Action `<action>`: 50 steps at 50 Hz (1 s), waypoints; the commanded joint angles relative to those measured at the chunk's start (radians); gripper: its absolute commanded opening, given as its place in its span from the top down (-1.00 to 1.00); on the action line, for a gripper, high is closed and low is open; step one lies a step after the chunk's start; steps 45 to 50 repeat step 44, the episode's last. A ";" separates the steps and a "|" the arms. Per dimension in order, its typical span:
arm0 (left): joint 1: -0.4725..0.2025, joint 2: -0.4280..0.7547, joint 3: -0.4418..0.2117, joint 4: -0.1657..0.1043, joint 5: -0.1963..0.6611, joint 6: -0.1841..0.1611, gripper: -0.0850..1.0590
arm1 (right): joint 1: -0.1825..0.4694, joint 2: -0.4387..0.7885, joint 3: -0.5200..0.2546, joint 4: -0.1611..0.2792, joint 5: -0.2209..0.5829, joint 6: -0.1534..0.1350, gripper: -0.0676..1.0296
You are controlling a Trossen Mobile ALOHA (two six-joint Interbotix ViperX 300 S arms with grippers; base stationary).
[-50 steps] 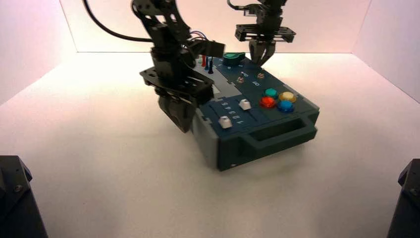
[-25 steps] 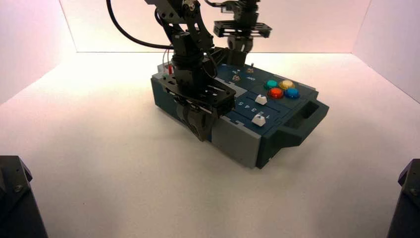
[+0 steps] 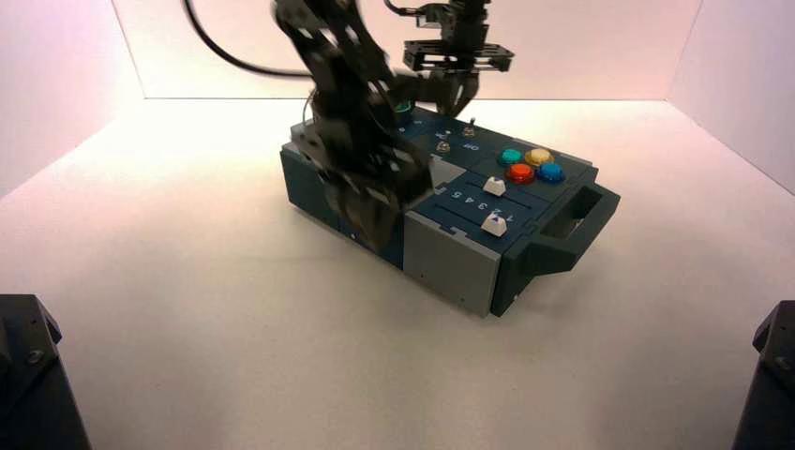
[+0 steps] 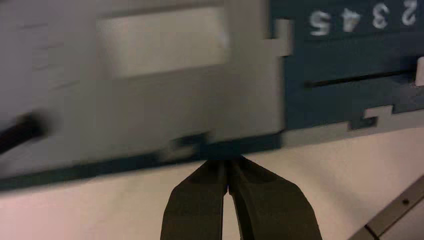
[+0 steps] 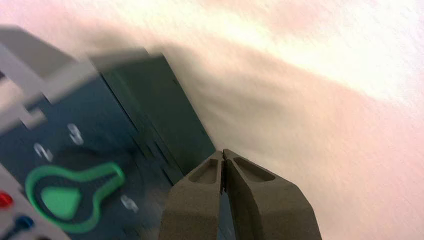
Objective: Rotate the box counterclockwise.
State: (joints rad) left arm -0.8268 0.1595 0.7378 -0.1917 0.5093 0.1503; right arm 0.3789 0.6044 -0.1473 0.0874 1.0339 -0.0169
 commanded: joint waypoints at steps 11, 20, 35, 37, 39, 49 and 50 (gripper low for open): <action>0.210 -0.322 0.107 -0.002 0.017 -0.002 0.91 | -0.080 -0.314 0.166 -0.012 -0.003 -0.057 0.92; 0.308 -0.546 0.129 0.005 0.110 -0.012 0.91 | -0.044 -0.515 0.345 0.006 -0.008 -0.064 0.92; 0.393 -0.811 0.204 0.020 0.156 -0.015 0.91 | 0.086 -0.718 0.563 0.026 -0.083 -0.043 0.92; 0.394 -0.828 0.218 0.021 0.155 -0.014 0.91 | 0.086 -0.726 0.578 0.035 -0.087 -0.041 0.92; 0.397 -0.834 0.227 0.021 0.155 -0.015 0.91 | 0.086 -0.727 0.584 0.035 -0.087 -0.041 0.92; 0.407 -0.838 0.235 0.023 0.155 -0.014 0.91 | 0.086 -0.732 0.604 0.040 -0.086 -0.041 0.92; 0.407 -0.838 0.235 0.023 0.155 -0.014 0.91 | 0.086 -0.732 0.604 0.040 -0.086 -0.041 0.92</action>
